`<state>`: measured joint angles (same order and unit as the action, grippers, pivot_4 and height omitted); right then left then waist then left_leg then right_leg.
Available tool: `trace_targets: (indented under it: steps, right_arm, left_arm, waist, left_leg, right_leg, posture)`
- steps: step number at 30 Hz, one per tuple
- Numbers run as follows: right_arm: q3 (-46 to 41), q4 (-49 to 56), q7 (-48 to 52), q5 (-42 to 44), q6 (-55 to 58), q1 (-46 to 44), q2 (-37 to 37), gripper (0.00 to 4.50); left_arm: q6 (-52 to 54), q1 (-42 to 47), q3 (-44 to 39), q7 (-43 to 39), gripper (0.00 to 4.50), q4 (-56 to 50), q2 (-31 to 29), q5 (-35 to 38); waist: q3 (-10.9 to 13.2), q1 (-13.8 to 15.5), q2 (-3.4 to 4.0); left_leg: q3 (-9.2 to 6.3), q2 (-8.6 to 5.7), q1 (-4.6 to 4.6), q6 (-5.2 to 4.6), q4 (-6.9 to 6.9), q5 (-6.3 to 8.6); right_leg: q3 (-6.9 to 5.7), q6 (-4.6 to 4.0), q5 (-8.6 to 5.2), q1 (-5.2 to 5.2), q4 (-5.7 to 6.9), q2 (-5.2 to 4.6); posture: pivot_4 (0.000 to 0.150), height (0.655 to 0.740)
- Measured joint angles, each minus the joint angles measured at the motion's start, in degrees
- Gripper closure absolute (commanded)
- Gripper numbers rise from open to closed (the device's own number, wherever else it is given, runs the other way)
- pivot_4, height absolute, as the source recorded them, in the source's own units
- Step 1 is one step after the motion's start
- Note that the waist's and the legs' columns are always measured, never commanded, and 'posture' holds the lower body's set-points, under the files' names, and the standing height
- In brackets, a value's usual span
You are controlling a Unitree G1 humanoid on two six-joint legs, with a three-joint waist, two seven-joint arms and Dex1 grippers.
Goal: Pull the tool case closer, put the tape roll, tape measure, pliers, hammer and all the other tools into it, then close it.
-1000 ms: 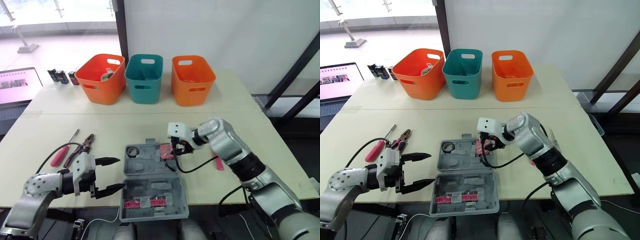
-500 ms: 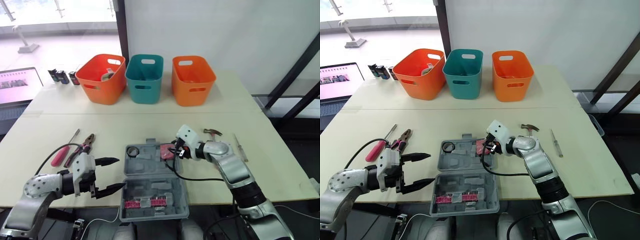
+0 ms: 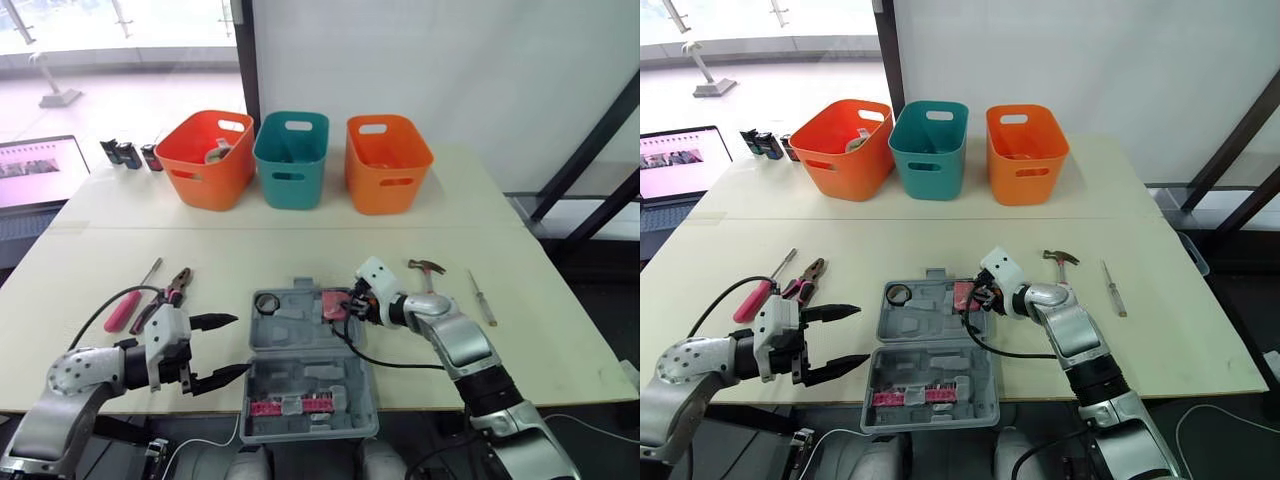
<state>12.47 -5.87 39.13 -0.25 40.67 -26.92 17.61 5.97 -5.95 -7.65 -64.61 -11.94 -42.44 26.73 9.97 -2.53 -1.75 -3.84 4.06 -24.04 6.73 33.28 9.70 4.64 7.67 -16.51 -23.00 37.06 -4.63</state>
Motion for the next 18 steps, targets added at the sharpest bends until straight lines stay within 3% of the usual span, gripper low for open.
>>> trace_targets:
  steps: [5,14,18]
  right_arm:
    - [2.2,0.0,-0.7,-0.3,0.7,0.0,0.3,2.87]
    - [5.5,-0.5,-2.3,-2.9,-1.9,0.0,1.1,2.87]
    - [2.4,5.0,-0.7,0.6,-2.1,2.5,1.6,2.87]
  left_arm:
    - [0.0,0.0,0.0,0.0,0.0,0.0,-0.1,0.0]
    - [0.1,0.0,-0.2,0.1,0.0,0.0,-0.3,0.0]
    - [0.9,0.0,-1.4,0.5,0.0,0.5,-0.3,0.3]
  waist:
    - [-0.4,-0.1,-0.33]
    - [-1.3,-0.1,-0.39]
    - [-1.1,0.0,-0.33]
  left_leg:
    - [0.02,0.01,0.67,0.0,-0.23,0.07]
    - [0.04,0.01,0.68,-0.01,-0.26,0.12]
    - [0.04,0.01,0.41,-0.03,-0.28,0.11]
  right_leg:
    - [-0.01,-0.19,-0.15,0.4,-0.25,-0.02]
    - [-0.02,-0.33,-0.09,0.59,-0.76,-0.05]
    - [-0.01,-0.33,-0.08,0.44,-0.8,-0.06]
  posture:
    - [0.15,0.74]
    - [0.15,0.74]
    - [0.15,0.74]
